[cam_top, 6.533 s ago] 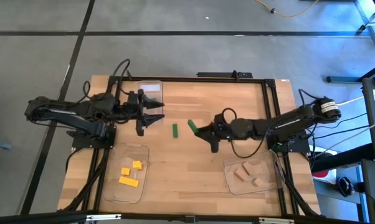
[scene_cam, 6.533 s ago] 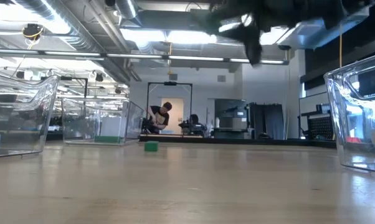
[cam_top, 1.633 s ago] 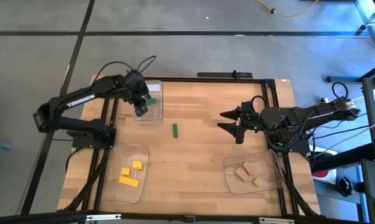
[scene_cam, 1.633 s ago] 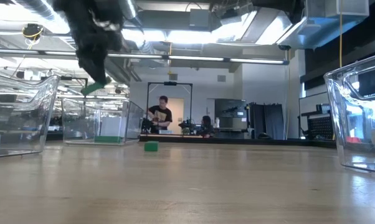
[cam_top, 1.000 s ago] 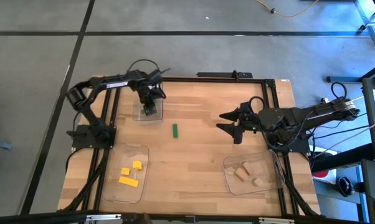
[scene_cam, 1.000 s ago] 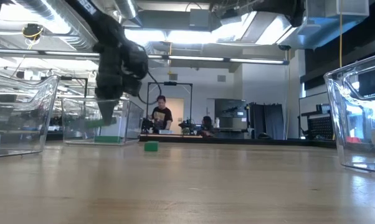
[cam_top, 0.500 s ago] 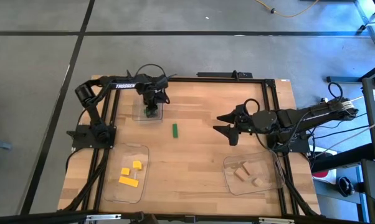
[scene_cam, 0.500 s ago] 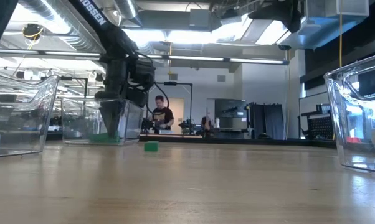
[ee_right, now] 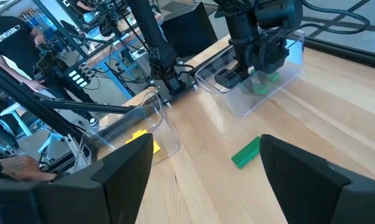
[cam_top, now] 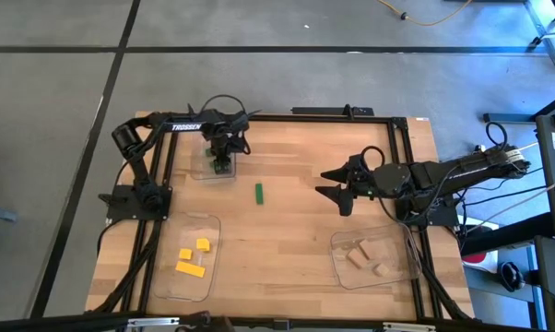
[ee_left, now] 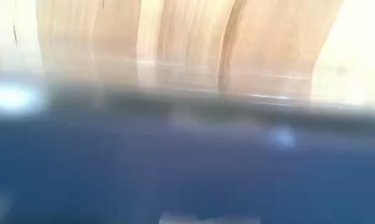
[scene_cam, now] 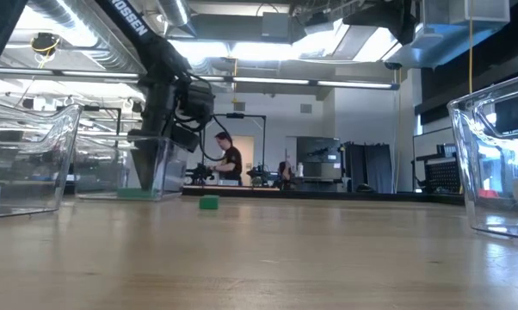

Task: Sort & place blocks by color
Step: Put the right green block into the top left transparent bin, then put the green block into the top left transparent bin

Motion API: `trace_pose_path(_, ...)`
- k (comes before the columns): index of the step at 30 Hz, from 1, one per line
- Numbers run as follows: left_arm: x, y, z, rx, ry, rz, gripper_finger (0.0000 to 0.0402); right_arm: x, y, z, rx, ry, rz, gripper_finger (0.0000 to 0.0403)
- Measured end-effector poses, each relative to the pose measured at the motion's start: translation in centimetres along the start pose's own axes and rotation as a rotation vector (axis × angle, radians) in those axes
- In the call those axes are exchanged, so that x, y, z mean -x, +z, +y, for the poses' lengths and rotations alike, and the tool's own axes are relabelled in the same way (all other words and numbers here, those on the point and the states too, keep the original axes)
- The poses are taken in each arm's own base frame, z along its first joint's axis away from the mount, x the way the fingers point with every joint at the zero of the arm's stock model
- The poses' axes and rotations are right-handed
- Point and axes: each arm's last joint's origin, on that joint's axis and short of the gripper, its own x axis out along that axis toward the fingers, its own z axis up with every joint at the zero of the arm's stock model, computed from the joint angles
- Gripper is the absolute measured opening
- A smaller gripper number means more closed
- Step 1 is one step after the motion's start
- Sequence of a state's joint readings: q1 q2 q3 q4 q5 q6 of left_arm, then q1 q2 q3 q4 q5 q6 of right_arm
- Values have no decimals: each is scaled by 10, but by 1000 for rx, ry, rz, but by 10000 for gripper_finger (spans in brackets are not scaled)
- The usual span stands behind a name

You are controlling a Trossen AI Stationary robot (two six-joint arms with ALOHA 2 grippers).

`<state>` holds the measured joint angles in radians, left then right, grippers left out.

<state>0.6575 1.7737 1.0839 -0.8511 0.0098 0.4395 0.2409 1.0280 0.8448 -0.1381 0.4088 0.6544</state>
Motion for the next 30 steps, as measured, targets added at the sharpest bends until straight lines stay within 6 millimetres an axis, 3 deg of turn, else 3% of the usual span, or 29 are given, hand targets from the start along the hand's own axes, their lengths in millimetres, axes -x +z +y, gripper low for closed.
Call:
trace_pose_path(8,34,11,6,47,-9,20,203,0,0,0,3,-1,0,295)
trace_pose_path(12,69,18,11,100,24,-59,203,0,0,0,2,-3,-7,295)
trace_pose_path(17,125,15,6,226,11,-316,203,0,2,0,-1,-10,-27,295)
trace_pose_path(20,160,4,-12,270,-57,-545,203,0,2,0,0,-10,-28,295)
trace_pose_path(24,203,-16,-53,207,-103,-883,204,0,2,0,2,-9,-29,295)
trace_pose_path(30,224,-50,-119,94,-243,-1290,204,0,6,4,53,20,-71,295)
